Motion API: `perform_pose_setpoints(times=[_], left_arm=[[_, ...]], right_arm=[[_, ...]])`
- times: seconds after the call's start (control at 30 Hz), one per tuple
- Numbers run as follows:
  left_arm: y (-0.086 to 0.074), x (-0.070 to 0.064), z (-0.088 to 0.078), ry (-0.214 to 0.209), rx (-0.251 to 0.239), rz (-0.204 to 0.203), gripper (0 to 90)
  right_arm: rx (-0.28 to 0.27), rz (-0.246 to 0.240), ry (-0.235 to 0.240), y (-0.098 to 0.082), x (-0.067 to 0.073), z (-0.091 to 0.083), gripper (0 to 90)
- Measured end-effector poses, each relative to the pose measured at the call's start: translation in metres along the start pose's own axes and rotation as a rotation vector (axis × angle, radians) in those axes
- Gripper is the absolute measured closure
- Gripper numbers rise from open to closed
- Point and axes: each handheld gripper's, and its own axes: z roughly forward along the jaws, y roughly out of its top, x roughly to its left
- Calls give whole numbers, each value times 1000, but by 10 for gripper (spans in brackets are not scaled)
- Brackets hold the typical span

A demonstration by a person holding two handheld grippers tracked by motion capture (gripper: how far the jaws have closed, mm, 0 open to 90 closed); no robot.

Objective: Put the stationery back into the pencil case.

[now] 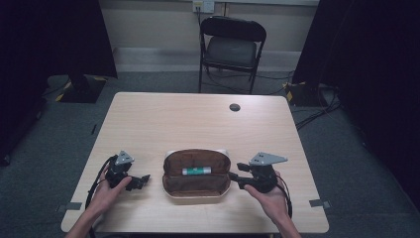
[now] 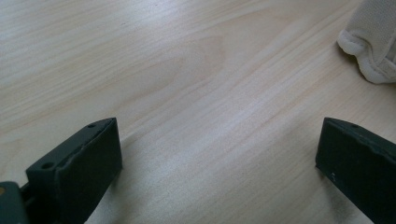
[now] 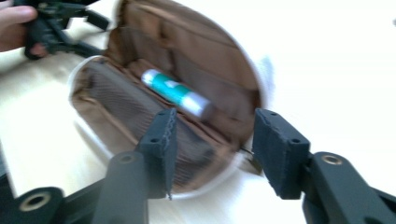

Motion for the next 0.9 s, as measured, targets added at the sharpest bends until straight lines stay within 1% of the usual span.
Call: perform_pose_setpoints(times=[0.1, 0.13, 0.2, 0.23, 0.3, 0.4, 0.43, 0.5, 0.6, 0.63, 0.7, 0.8, 0.9], left_arm=[[0, 0, 0, 1, -1, -2, 0], [0, 0, 0, -1, 0, -1, 0], [0, 0, 0, 0, 0, -2, 0], [0, 0, 0, -1, 0, -2, 0], [0, 0, 0, -1, -1, -1, 0], [0, 1, 0, 1, -4, 0, 0], [0, 0, 1, 1, -6, -2, 0], [0, 0, 1, 1, -6, -3, 0], [0, 1, 1, 1, -5, -1, 0], [0, 0, 1, 1, -5, -1, 0], [0, 0, 1, 1, -6, -1, 0], [0, 0, 1, 1, -7, -3, 0], [0, 1, 1, 1, -4, 0, 0]], right_arm=[[-6, 29, -45, -8, -13, -7, 449], [-7, 35, -49, -9, -15, -8, 446], [-7, 54, -72, -14, -24, -12, 416], [-4, 74, -95, -18, -31, -14, 402], [-3, 87, -126, -22, -39, -16, 378], [0, 125, -168, -29, -53, -18, 331], [8, 139, -178, -31, -58, -18, 330], [6, 135, -196, -35, -65, -19, 327], [19, 164, -226, -42, -76, -19, 288], [28, 173, -243, -45, -79, -18, 274], [63, 190, -279, -53, -87, -15, 255], [108, 225, -313, -64, -97, -10, 222], [135, 232, -357, -69, -104, -8, 203]])
